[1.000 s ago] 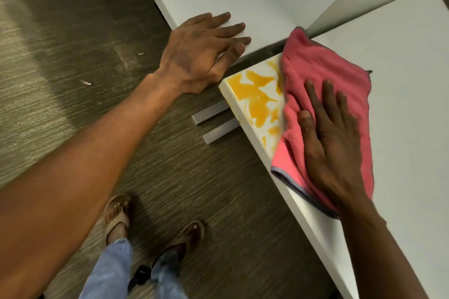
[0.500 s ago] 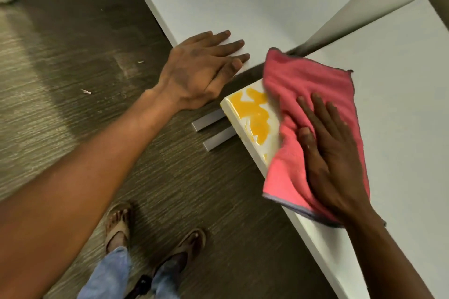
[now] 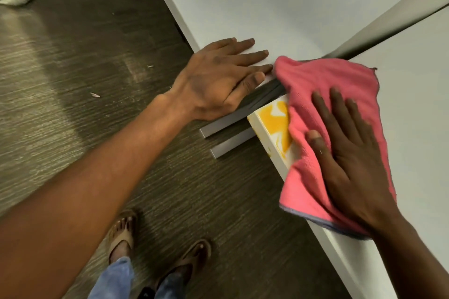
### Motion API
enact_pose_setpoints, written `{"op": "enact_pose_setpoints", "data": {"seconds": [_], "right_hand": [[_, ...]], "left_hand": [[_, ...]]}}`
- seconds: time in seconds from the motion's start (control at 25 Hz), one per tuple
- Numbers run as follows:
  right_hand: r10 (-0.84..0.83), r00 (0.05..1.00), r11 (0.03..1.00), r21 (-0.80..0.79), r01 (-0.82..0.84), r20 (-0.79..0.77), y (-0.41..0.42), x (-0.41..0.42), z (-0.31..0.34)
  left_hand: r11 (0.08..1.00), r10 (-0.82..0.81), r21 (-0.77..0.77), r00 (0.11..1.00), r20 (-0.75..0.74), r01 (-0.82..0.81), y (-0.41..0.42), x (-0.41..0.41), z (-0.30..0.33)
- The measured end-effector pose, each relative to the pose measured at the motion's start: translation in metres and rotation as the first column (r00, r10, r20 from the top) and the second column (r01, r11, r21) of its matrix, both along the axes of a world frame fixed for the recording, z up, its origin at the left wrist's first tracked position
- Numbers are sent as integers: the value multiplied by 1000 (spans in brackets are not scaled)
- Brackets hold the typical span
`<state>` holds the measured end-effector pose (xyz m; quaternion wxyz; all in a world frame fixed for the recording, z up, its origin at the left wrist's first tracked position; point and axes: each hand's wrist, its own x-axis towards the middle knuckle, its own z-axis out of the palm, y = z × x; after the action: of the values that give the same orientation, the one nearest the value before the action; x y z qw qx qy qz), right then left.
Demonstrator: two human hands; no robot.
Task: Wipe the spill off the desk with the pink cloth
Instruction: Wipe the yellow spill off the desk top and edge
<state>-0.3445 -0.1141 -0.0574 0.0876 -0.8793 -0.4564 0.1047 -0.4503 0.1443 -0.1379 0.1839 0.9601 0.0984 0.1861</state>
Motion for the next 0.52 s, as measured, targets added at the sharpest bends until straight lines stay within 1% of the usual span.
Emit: {"op": "enact_pose_setpoints", "data": {"seconds": [0.08, 0.2, 0.24, 0.32, 0.4, 0.44, 0.52], "right_hand": [[-11, 1000, 1000, 9, 11, -2, 1, 7, 2], [-140, 990, 990, -15, 140, 24, 31, 21, 3], [-153, 988, 988, -29, 154, 30, 42, 21, 2], [-102, 994, 994, -40, 103, 37, 50, 14, 0], [-32, 999, 999, -43, 33, 36, 37, 3, -1], [-24, 999, 999, -39, 25, 29, 28, 0, -1], [-75, 997, 997, -29, 76, 8, 12, -2, 0]], "left_hand": [[999, 1, 51, 1000, -5, 0, 6, -5, -5], [991, 59, 122, 998, -24, -56, 3, -6, -7], [989, 73, 131, 997, -32, -69, 1, -5, -6], [991, 78, 117, 995, -58, -71, 1, -6, -2], [994, 62, 91, 994, -86, -54, 4, -8, 2], [996, 51, 78, 994, -101, -44, 5, -9, 3], [998, 42, 59, 993, -112, -36, 7, -10, 3]]}}
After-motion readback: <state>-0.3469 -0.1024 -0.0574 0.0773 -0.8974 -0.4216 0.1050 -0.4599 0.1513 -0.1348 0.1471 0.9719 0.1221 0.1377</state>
